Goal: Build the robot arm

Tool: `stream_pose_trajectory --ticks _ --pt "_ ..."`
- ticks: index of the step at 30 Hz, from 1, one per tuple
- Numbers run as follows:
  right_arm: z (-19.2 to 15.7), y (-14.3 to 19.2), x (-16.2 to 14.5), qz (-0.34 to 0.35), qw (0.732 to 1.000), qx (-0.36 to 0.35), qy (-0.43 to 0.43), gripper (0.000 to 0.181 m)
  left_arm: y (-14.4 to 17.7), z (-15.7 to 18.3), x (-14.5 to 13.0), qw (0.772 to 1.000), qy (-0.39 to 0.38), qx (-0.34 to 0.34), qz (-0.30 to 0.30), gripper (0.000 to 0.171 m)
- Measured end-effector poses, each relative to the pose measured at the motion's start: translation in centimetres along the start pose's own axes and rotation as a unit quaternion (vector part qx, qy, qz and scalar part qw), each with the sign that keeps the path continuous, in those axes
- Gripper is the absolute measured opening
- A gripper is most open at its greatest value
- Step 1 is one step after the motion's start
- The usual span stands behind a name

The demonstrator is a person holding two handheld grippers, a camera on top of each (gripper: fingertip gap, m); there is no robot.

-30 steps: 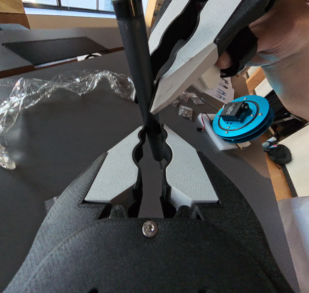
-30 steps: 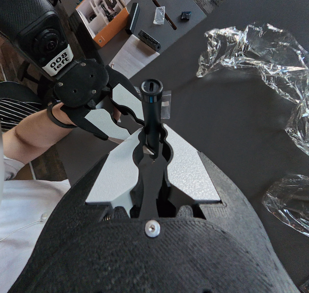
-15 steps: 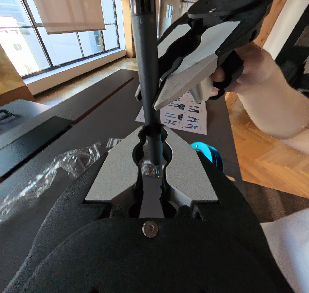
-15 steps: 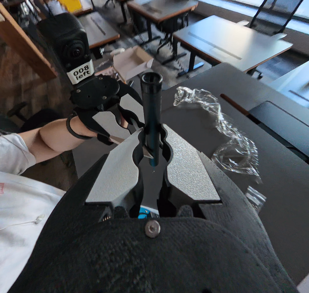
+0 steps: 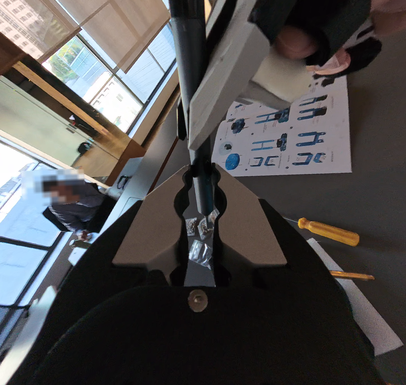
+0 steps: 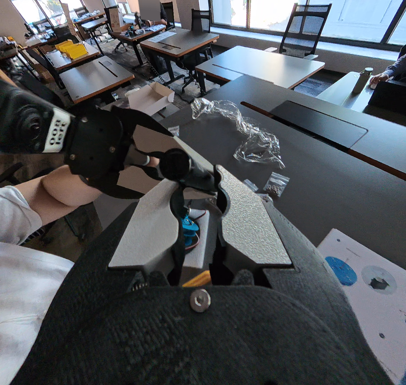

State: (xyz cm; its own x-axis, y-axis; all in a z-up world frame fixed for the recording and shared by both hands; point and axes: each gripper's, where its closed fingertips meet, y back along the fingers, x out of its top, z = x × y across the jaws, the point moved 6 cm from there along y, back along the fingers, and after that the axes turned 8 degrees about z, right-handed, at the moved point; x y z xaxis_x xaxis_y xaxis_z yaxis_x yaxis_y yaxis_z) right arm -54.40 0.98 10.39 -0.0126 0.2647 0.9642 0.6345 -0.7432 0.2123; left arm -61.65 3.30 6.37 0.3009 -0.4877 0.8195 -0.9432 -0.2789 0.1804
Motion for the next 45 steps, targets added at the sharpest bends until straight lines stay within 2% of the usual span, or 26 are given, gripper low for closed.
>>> stream_pose_trajectory --ticks 2,5,12,14,18,25,30,33,35,37,40,45 --pt "0.4 0.6 -0.5 -0.009 1.000 0.006 0.001 0.026 -0.5 0.6 0.6 0.999 -0.026 0.020 -0.018 0.015" --pt "0.7 1.1 -0.7 0.002 1.000 0.019 0.002 0.019 -0.7 1.1 1.3 0.995 -0.059 0.058 -0.050 0.015" --pt "0.9 0.4 -2.1 -0.038 0.996 0.077 0.026 0.019 -0.3 2.5 1.5 0.972 -0.157 0.124 -0.125 0.015" --pt "0.9 -0.1 -2.7 -0.052 0.994 0.090 0.030 0.021 0.2 2.3 1.2 0.971 -0.156 0.131 -0.128 0.014" --pt "0.3 -1.1 -2.9 -0.035 0.992 0.115 0.030 0.020 1.0 2.2 0.9 0.968 -0.168 0.133 -0.129 0.015" --pt "-0.3 -3.2 -3.7 0.014 0.993 0.109 0.035 0.018 1.9 2.1 -0.1 0.960 -0.211 0.130 -0.132 0.015" --pt "-0.4 -4.2 -4.5 0.031 0.993 0.114 0.025 0.017 2.2 1.8 -1.0 0.961 -0.214 0.115 -0.133 0.015" --pt "-0.3 -4.5 -4.7 0.047 0.992 0.111 0.033 0.016 2.5 1.7 -1.3 0.965 -0.198 0.114 -0.125 0.016" --pt "0.2 -4.4 -4.9 0.055 0.993 0.100 0.042 0.016 3.3 1.4 -1.2 0.973 -0.166 0.115 -0.109 0.037" --pt "0.9 -4.1 -5.2 0.063 0.992 0.096 0.046 0.016 5.0 1.0 -1.3 0.984 -0.113 0.108 -0.089 0.050" --pt "1.5 -3.5 -5.6 0.074 0.990 0.112 0.045 0.016 8.1 -0.1 -1.6 0.994 -0.028 0.100 -0.042 0.047" --pt "1.8 -2.7 -6.3 0.084 0.985 0.138 0.059 0.016 11.6 -2.0 -5.1 0.991 0.097 0.088 -0.024 0.045"
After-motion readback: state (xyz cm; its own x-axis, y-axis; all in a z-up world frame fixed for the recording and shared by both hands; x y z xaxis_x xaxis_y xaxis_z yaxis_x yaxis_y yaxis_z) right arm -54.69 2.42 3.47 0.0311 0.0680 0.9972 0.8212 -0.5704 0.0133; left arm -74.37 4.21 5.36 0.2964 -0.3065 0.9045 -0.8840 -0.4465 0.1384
